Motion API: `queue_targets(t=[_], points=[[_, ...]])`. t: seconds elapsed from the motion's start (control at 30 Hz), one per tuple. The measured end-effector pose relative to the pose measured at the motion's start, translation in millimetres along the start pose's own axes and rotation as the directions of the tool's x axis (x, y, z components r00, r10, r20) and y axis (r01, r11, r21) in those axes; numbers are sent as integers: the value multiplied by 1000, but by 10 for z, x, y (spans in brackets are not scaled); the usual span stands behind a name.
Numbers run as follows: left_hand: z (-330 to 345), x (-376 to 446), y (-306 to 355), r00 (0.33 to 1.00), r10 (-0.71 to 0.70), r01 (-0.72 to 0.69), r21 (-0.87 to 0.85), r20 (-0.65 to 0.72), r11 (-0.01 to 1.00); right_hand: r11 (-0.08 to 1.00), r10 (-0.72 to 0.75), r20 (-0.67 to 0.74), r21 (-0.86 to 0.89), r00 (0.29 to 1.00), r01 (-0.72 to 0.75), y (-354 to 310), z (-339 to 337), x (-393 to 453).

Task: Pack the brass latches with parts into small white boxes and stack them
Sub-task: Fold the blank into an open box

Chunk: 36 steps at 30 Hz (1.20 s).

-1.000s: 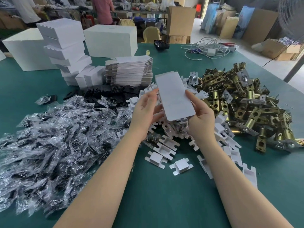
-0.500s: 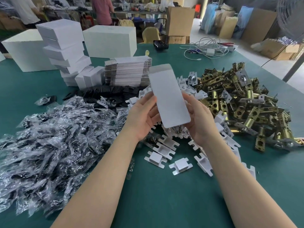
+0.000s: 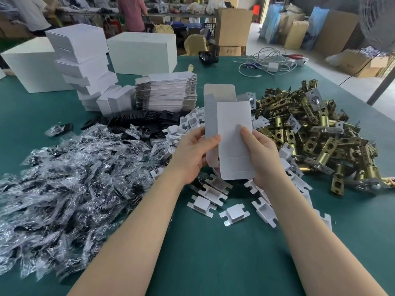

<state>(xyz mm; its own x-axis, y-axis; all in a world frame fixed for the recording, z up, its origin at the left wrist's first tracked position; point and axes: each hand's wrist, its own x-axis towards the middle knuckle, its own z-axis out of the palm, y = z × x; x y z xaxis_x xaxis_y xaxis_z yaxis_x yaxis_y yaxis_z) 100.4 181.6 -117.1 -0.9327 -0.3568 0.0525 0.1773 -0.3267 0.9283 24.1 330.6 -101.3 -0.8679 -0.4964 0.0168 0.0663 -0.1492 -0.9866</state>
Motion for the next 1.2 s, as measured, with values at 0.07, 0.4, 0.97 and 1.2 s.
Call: queue_targets(t=[0.07,0.4,0.97,1.2], points=[[9,12,-20,999,12,-11,4,-48,1000,1000,3,4,4,1000,-3,-5,-9,14],[-61,-7,146,999,-33,36,146,-28,989,975,-159,-75,-168,984,145,2,11,24],[-25,-21,138,979,66,-59,41,-192,997,805,-368,224,-409,902,430,135,62,-17],[-4,-107,182,990,-60,39,160,129,986,925,-301,197,-176,933,336,54,11,-36]])
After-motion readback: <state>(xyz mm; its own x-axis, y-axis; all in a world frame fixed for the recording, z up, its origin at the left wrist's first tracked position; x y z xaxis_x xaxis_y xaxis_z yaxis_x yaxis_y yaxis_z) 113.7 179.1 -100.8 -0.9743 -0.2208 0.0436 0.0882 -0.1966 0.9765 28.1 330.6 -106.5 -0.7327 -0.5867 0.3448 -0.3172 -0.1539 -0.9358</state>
